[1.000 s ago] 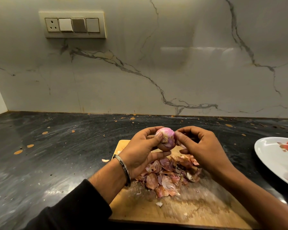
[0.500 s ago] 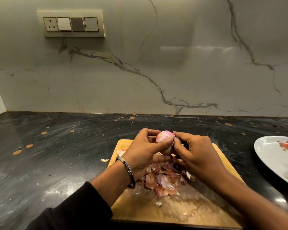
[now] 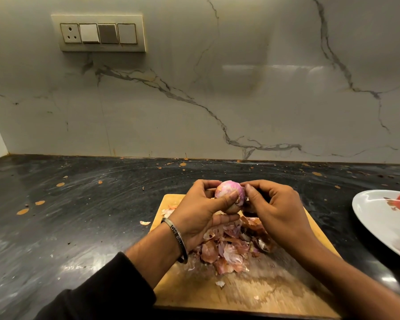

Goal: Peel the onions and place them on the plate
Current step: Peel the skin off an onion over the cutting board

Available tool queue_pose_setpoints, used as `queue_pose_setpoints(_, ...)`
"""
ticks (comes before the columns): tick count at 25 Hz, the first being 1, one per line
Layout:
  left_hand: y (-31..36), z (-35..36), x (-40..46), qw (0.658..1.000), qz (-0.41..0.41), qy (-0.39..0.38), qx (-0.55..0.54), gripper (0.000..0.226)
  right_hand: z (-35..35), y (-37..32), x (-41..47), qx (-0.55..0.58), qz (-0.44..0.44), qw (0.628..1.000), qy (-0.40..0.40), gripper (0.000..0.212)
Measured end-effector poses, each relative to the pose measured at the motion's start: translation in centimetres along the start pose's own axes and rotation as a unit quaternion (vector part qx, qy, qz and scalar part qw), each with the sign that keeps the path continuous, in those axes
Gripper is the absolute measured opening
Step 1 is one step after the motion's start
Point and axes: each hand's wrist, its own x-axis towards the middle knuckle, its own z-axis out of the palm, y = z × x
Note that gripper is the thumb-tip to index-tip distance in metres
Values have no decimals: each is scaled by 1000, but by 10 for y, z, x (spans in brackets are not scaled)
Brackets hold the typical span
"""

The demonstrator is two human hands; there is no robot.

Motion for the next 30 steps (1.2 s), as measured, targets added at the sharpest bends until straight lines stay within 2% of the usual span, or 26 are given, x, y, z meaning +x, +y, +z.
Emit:
queue_pose_setpoints(5,3,-1,-2,1000,-7,-4,6,68,-2,2,4,36,27,998,-38,15)
queue_pose_setpoints(8,5,-1,-2,1000,-7,-2,14,65,-2,2,3,22,6,999,-39,13)
queue_pose_setpoints(14,4,3,-5,1000,-1,-14,13,49,-2,2,2,-47,-58,997,15,8)
queue_pose_setpoints(17,5,3,-5,1000,2,-22,9,44,-2,7,4,-10,-29,999,29,9)
queue_pose_setpoints(23,4,0,-3,999,1,-40,19,33,-2,12,9,99,95,990,11,10)
queue_pose_setpoints(27,4,-2,-2,998,3,-42,37,32,-1,6,5,130,102,985,-53,19)
queue_pose_setpoints(30,6,-2,-2,997,5,-49,57,31,-5,4,8,96,89,990,-55,21)
